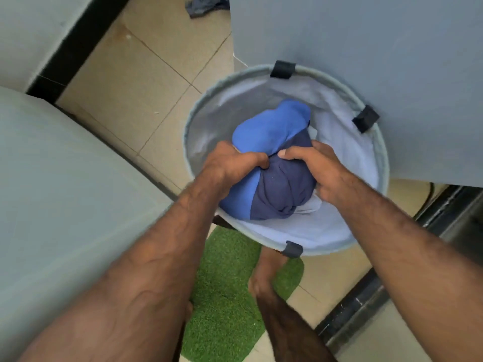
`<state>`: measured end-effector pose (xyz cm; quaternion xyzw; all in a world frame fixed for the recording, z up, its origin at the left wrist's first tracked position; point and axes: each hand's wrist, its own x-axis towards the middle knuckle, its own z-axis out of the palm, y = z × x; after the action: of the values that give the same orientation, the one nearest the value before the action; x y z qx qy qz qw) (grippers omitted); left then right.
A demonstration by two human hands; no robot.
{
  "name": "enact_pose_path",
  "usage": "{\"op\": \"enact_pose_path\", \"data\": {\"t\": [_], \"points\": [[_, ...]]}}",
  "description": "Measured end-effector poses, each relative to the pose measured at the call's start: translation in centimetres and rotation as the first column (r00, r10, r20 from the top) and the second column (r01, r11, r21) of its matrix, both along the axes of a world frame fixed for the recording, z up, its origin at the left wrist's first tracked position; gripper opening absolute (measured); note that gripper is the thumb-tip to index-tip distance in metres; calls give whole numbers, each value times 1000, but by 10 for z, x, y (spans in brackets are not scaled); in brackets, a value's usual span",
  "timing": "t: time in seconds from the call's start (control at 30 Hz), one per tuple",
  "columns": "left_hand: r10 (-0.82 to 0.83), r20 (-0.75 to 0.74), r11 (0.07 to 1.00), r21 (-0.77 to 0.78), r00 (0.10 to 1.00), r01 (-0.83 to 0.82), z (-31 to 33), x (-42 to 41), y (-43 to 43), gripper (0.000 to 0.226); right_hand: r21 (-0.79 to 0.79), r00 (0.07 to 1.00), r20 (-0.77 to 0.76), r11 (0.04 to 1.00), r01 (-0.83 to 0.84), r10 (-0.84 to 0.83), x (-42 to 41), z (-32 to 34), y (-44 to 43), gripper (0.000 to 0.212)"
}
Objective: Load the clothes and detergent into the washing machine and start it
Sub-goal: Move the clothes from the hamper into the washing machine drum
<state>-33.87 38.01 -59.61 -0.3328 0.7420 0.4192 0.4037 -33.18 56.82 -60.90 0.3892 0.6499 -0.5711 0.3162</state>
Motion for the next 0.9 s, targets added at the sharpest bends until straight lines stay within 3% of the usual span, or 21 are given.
{"op": "enact_pose_path", "data": {"t": [0.13, 0.47, 0.53, 0.7, 0.83, 0.9], "points": [[-50, -44, 998, 27, 998, 51, 87, -4, 7, 72, -2, 997, -71, 1000, 25, -25, 9, 83, 10, 36], [-66, -231, 981, 163, 971, 106, 345, 13, -20, 64, 43, 948, -318, 999, -13, 26, 33, 347, -5, 26], [-95, -260, 974, 176, 961, 144, 399, 21, -35, 54, 27, 925, -378, 999, -22, 31, 45, 400, -16, 27], [-107, -335, 970, 171, 936, 172, 529, 46, -93, 62, 11, 854, -513, 996, -91, 84, 69, 524, -63, 36], [-60, -484, 980, 137, 873, 143, 622, 69, -158, 59, -6, 762, -633, 983, -183, 138, 75, 615, -121, 50], [-22, -545, 988, 116, 838, 102, 661, 81, -190, 56, -13, 707, -688, 972, -235, 162, 75, 651, -153, 45]]}}
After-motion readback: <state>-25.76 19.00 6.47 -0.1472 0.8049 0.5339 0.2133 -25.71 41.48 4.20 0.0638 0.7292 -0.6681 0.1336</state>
